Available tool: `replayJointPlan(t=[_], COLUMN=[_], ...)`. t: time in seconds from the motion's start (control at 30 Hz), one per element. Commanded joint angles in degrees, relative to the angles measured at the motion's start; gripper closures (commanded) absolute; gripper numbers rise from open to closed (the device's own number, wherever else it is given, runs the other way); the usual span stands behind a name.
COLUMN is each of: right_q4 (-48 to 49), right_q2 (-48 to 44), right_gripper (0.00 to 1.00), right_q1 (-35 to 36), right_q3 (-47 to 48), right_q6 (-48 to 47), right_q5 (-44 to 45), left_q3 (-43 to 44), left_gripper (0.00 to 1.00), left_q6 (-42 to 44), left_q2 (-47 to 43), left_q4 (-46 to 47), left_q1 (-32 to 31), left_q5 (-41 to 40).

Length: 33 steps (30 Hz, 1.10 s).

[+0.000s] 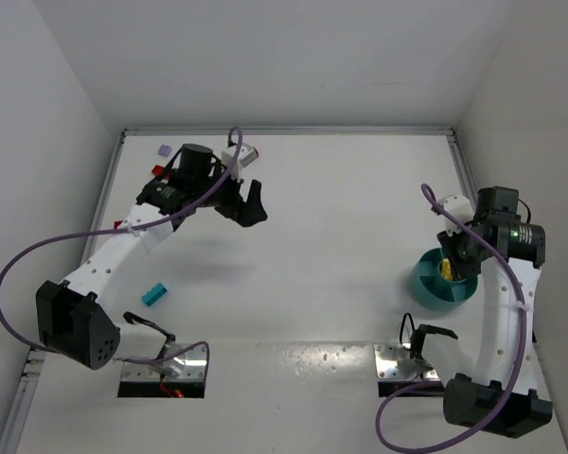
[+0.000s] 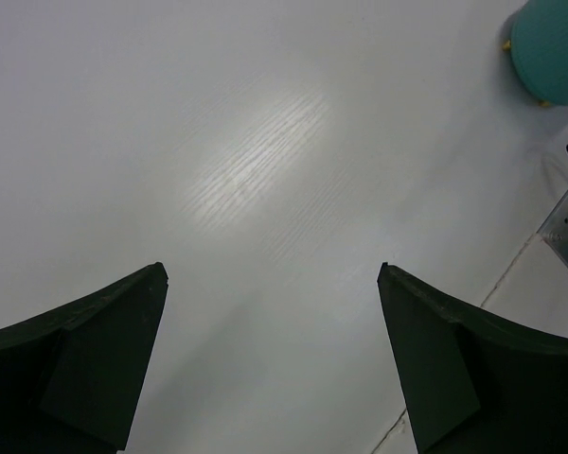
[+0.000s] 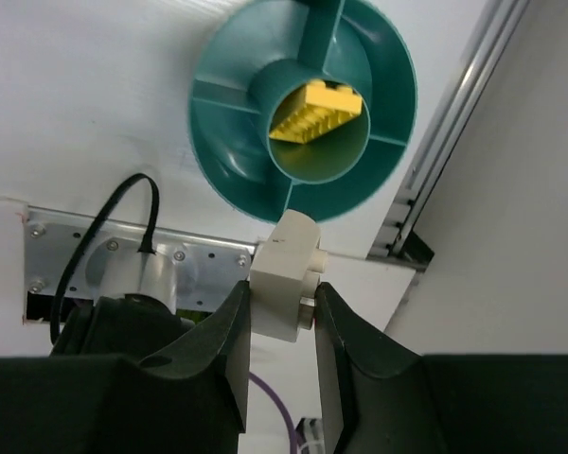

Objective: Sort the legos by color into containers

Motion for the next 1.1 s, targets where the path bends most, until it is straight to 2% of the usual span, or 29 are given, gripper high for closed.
replayJointPlan(t=[0.0,0.27,0.5,0.67,0.93,1.07], right_q4=[-1.4,3.6,5.4,5.4,6.9,7.6], right_q2=[-0.6,1.3,4.5,5.5,3.1,3.0], right_gripper=[1.0,1.0,1.0,1.0,1.0,1.0], right_q1=[-0.4,-1.0,-2.7,-4.4,-7.0,-8.1], right_q3=[-1.2,-3.0,-3.8,-3.8,-6.1,-8.7], right_q6=[4.0,11.3,18.0,20.6,20.6,21.1], right_q5=[6.3,9.2,7.1,7.1,15.6,16.7], left_q3=[-0.2,9.5,17.4,20.0,21.7,22.3], left_gripper=[0.0,0.0,0.0,0.0,0.0,0.0], left_q6=[-1.0,-2.7,-1.5,-0.1,0.5,0.5], left_q2=[-2.0,3.0,5.8,6.9,9.9,11.1], left_q4=[3.1,-4.9,-12.8,-15.7,-16.2,-16.2], left_q1=[1.7,4.6,5.8,5.8,6.3,6.3], left_q5=[1.8,2.8,5.0,3.3,2.8,2.8])
